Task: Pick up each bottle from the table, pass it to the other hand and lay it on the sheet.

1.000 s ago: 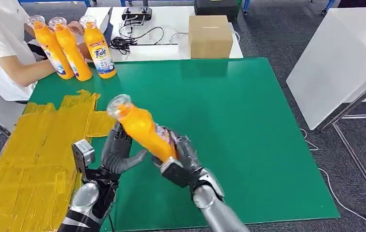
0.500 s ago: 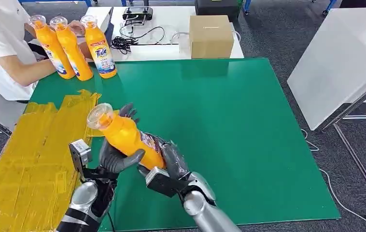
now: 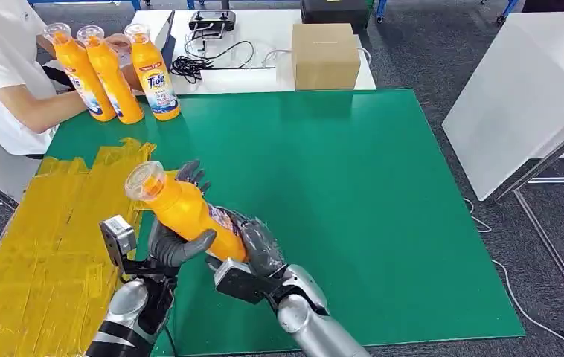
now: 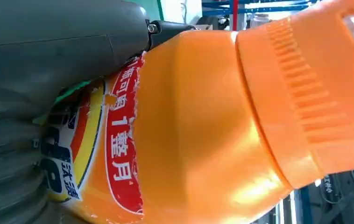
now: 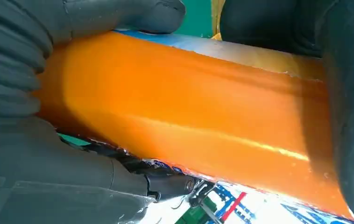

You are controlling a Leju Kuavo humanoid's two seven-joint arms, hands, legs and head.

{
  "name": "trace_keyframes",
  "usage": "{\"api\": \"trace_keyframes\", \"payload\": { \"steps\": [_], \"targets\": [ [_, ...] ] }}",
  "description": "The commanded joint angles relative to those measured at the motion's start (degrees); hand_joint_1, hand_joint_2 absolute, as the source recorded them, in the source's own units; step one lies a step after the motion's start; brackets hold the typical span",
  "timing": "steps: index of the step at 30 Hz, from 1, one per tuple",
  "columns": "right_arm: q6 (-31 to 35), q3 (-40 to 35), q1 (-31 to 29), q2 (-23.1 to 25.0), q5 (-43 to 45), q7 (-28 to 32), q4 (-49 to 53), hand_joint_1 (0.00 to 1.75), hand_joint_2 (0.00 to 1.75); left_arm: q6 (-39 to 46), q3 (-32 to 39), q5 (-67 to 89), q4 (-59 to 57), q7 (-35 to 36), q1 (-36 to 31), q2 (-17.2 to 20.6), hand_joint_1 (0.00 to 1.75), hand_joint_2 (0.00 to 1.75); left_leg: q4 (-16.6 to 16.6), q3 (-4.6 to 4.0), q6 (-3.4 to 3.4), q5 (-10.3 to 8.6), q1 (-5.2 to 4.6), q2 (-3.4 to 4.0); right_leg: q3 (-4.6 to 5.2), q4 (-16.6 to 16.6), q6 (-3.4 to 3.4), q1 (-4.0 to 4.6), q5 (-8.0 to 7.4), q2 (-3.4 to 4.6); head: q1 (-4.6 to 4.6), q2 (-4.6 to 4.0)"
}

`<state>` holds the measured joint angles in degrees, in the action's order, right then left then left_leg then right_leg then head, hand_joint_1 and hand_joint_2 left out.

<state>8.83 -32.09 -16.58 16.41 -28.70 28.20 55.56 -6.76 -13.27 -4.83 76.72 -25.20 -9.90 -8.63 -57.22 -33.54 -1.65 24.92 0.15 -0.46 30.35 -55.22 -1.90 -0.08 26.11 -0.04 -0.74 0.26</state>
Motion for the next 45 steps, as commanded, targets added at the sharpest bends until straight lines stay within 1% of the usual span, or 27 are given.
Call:
{"api": "trace_keyframes", "payload": {
  "steps": [1,14,15,16,17,19,20,21,22,23,24,25,26,28,29,30,31,32,33,34,37,39,40,41,42,44,45],
  "targets": [
    [1.1,-6.7,-0.8,-1.5,0.2,1.1,-3.0,1.75,1.75,4.1,3.4,-3.1,-0.1,-1.2,-1.4,-1.8,1.75,1.75,0.0,0.15,0.06,0.04,0.06,0.01,-0.18,0.1,0.01,0.06,0.02,-0.02,0.0,0.0],
    [4.0,-4.7,-0.4,-2.7,1.0,0.7,-2.1,1.75,1.75,7.9,7.2,-7.5,2.6,-2.4,0.2,-2.6,1.75,1.75,0.1,0.26,0.07,0.05,0.08,0.0,-0.31,0.1,0.0,0.08,0.03,-0.04,0.04,0.0],
    [4.4,-4.3,-0.1,-2.8,1.1,0.6,-1.5,1.59,1.75,8.2,7.1,-7.3,2.6,-2.5,0.3,-2.6,1.75,1.75,0.1,0.15,0.05,0.01,0.05,-0.01,-0.19,0.1,0.0,0.05,0.01,-0.04,0.02,0.0],
    [4.5,-3.5,0.4,-2.8,2.0,0.5,-0.5,0.17,1.75,8.6,6.8,-6.7,2.5,-2.6,0.5,-2.4,1.75,1.75,0.1,0.25,0.07,0.04,0.08,-0.01,-0.3,0.1,0.01,0.07,0.03,-0.05,0.02,0.0],
    [3.2,-1.6,1.6,-2.6,5.3,1.1,1.8,0.0,1.75,9.6,6.4,-5.6,2.3,-3.0,0.8,-2.2,1.75,1.75,0.1,0.16,0.05,0.01,0.05,-0.07,-0.21,0.1,0.0,0.05,0.02,-0.1,0.02,0.0],
    [2.6,-0.7,3.0,-3.3,7.0,1.0,6.4,0.0,1.75,12.5,5.9,-2.6,2.2,-4.5,1.2,-2.1,1.75,1.75,0.1,0.17,0.06,0.02,0.06,-0.11,-0.23,0.1,0.01,0.06,0.04,-0.14,0.0,0.0],
    [2.7,0.0,4.0,-3.8,7.9,0.4,10.0,0.0,0.0,15.7,5.5,0.7,2.4,-5.8,1.3,-1.9,1.75,1.75,0.1,0.26,0.07,0.05,0.07,-0.12,-0.34,0.1,0.01,0.07,0.08,-0.16,0.02,0.0],
    [2.3,0.7,4.9,-4.2,9.3,0.0,12.7,0.0,0.0,21.6,5.2,6.3,2.6,-7.6,1.3,-1.6,1.75,1.75,0.0,0.13,0.05,0.02,0.03,-0.09,-0.18,0.1,0.0,0.03,0.04,-0.12,0.02,0.0],
    [2.1,0.8,5.2,-4.5,9.6,-0.2,13.8,0.0,0.0,21.8,5.0,6.5,2.9,-7.6,1.3,-1.7,1.75,1.75,0.0,0.09,0.04,0.03,0.03,-0.07,-0.13,0.1,0.0,0.03,0.04,-0.09,0.04,0.0],
    [1.8,0.8,5.3,-4.8,9.7,-0.5,14.4,0.0,0.0,21.9,4.9,6.6,3.1,-7.5,1.3,-1.7,1.75,1.75,0.0,0.33,0.09,0.13,0.08,-0.06,-0.4,0.1,0.01,0.08,0.13,-0.11,-0.02,0.0],
    [1.8,0.8,5.3,-4.8,9.7,-0.5,14.4,0.0,0.0,21.9,4.9,6.6,3.1,-7.5,1.3,-1.7,1.75,1.75,0.0,0.08,0.04,0.02,0.02,-0.06,-0.12,0.0,-0.01,0.02,0.04,-0.09,0.0,0.0],
    [1.8,0.8,5.3,-4.8,9.7,-0.5,14.4,0.0,0.0,21.9,4.9,6.6,3.1,-7.5,1.3,-1.7,1.75,1.75,0.0,0.19,0.06,0.06,0.06,-0.01,-0.22,0.1,0.0,0.06,0.05,-0.06,0.04,0.0],
    [2.6,1.6,6.2,-4.8,10.8,0.0,16.0,0.0,0.0,31.2,4.2,16.2,2.7,-8.9,0.8,-1.3,1.75,1.75,0.0,0.08,0.04,0.01,0.02,-0.05,-0.08,0.1,-0.01,0.02,0.02,-0.08,0.04,0.0],
    [3.8,3.4,7.8,-5.9,12.7,0.5,20.9,0.0,0.0,43.9,2.6,31.7,0.2,-8.5,-0.3,-0.2,1.75,1.75,0.0,0.1,0.04,0.0,0.04,-0.22,-0.16,0.1,-0.01,0.03,0.05,-0.24,0.0,0.0],
    [3.9,4.3,8.4,-6.4,13.5,0.5,23.1,0.0,0.0,46.8,2.4,38.2,-1.3,-6.5,-0.7,0.3,1.75,1.75,0.0,0.05,0.03,-0.01,0.01,-0.16,-0.09,0.1,-0.01,0.01,0.03,-0.17,0.0,0.0],
    [4.2,5.4,9.0,-6.9,14.0,0.4,25.1,0.0,0.0,46.8,4.7,46.8,-2.2,-5.0,-0.7,-0.6,1.75,1.75,0.0,0.14,0.04,0.02,0.04,-0.18,-0.21,0.1,-0.02,0.04,0.06,-0.21,0.02,0.0],
    [4.1,6.4,9.5,-7.1,14.7,0.0,26.6,0.0,0.0,46.8,10.3,60.8,-1.9,-2.5,-0.5,-2.9,1.75,1.75,0.0,0.06,0.02,-0.02,-0.01,-0.16,-0.09,0.1,-0.01,-0.01,0.04,-0.2,0.02,0.0],
    [3.4,7.8,9.9,-7.2,16.0,-0.3,28.2,0.0,0.0,46.8,18.0,82.5,1.6,-0.1,-0.4,-6.1,1.75,1.75,0.0,0.18,0.05,0.02,0.03,-0.15,-0.23,0.1,-0.01,0.03,0.06,-0.22,0.0,0.0],
    [3.3,8.5,10.1,-7.3,16.6,-0.3,28.9,0.0,1.75,46.8,16.6,91.6,3.0,4.1,-0.5,-4.2,1.75,1.75,0.0,0.13,0.03,0.01,0.02,-0.11,-0.17,0.1,-0.01,0.02,0.04,-0.16,0.02,0.0],
    [2.9,9.0,10.0,-7.3,17.5,-0.2,29.2,0.0,1.75,46.8,11.3,94.8,1.1,12.2,-0.9,1.4,1.75,1.75,0.0,0.13,0.04,0.05,0.03,-0.09,-0.17,0.1,-0.02,0.03,0.06,-0.13,0.02,0.0],
    [2.9,9.0,10.0,-7.3,17.5,-0.2,29.2,0.0,1.75,46.8,11.3,94.8,1.1,12.2,-0.9,1.4,1.75,1.75,0.0,0.14,0.04,0.02,-0.02,0.0,-0.16,0.1,0.0,-0.01,0.01,-0.02,-0.02,0.0],
    [3.3,9.6,9.9,-7.2,18.2,0.4,29.3,0.0,1.75,46.8,3.2,94.8,-6.5,22.0,-4.2,7.7,1.75,1.75,0.1,0.21,0.1,0.02,0.01,0.15,-0.18,0.1,0.05,0.03,0.0,0.08,-0.02,0.0],
    [3.3,10.0,10.1,-7.3,18.4,0.4,30.0,0.0,1.75,46.8,-8.1,94.8,-13.4,32.8,-8.8,14.1,1.75,1.75,0.1,0.24,0.14,0.03,0.03,0.13,-0.23,0.0,0.07,0.04,0.04,0.04,0.05,0.0],
    [3.4,10.4,10.4,-7.5,18.7,0.5,30.8,0.0,1.75,46.8,-17.7,94.8,-21.1,41.4,-13.6,16.9,1.75,1.75,0.1,0.16,0.08,-0.05,-0.03,-0.02,-0.12,0.1,0.03,-0.02,0.01,-0.1,0.02,0.0],
    [3.3,10.8,10.5,-7.5,19.1,0.4,31.5,0.0,1.75,46.8,-19.3,94.8,-26.2,42.2,-15.7,16.6,1.75,1.75,0.2,0.36,0.16,-0.03,0.03,-0.1,-0.35,0.2,0.07,0.05,0.05,-0.2,0.02,0.0],
    [3.0,11.2,10.9,-7.8,19.4,0.3,32.6,0.0,1.75,46.8,-18.1,94.8,-33.4,39.2,-18.0,15.8,1.75,1.75,0.2,0.31,0.17,-0.21,0.09,-0.82,-0.53,0.2,0.08,0.08,0.08,-0.88,0.07,0.0],
    [3.0,11.2,10.9,-7.8,19.4,0.3,32.6,0.0,1.75,46.8,-18.1,94.8,-33.4,39.2,-18.0,15.8,1.75,1.75,0.2,0.24,0.09,-0.16,0.04,-0.54,-0.32,0.1,0.03,0.02,0.05,-0.58,0.02,0.0]
  ]
}}
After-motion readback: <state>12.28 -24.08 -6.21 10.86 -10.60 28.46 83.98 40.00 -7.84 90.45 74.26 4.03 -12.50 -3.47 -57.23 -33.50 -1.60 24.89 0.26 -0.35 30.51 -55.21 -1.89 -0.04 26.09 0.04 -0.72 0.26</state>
